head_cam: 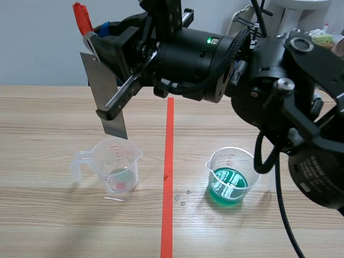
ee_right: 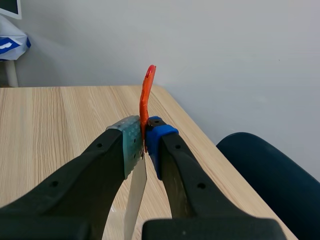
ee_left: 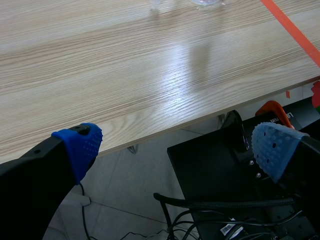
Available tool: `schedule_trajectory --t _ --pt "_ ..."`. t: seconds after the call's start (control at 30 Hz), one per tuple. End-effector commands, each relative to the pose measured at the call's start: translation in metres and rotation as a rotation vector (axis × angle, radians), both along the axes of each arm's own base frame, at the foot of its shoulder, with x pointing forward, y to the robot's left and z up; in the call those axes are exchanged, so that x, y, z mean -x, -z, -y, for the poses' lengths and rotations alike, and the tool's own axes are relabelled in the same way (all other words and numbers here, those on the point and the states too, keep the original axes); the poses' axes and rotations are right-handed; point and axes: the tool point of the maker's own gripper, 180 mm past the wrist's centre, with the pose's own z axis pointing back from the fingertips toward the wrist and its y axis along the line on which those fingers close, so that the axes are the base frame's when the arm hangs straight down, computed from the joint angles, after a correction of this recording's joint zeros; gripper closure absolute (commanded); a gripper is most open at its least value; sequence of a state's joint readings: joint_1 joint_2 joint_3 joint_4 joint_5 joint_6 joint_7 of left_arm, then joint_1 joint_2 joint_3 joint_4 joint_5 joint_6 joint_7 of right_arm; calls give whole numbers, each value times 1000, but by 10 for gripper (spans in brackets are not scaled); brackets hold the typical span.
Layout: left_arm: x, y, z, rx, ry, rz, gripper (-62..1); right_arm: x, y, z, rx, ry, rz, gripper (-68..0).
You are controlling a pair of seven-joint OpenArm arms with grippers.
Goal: Do the redox reaction experiment
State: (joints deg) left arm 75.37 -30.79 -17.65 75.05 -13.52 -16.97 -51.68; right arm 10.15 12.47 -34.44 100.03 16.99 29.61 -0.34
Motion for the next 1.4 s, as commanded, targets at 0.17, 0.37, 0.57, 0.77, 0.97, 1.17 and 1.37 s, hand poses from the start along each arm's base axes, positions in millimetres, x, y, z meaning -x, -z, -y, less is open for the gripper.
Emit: schedule_trajectory --t 0.17,0.37,0.57,0.77,0.97,1.17,1.37 --pt "-3 -4 3 19 -8 21 -623 -8 -3 -13 -19 -18 -6 -13" --pt "0 0 2 9 -8 -4 -623 -11 2 -13 -15 -15 -22 -13" --pt "1 3 2 3 -8 -19 -623 -11 3 -13 -14 -14 -22 -13" --pt "1 4 2 1 -8 -24 -623 -11 3 -13 -14 -14 -22 -13" --pt "1 4 2 1 -8 -24 -623 -11 3 -13 -14 -14 -22 -13" --pt "1 4 2 1 -8 -24 -623 -11 3 -13 -14 -14 -22 -13" --pt "1 4 2 1 -8 -24 -623 -11 3 -13 -14 -14 -22 -13"
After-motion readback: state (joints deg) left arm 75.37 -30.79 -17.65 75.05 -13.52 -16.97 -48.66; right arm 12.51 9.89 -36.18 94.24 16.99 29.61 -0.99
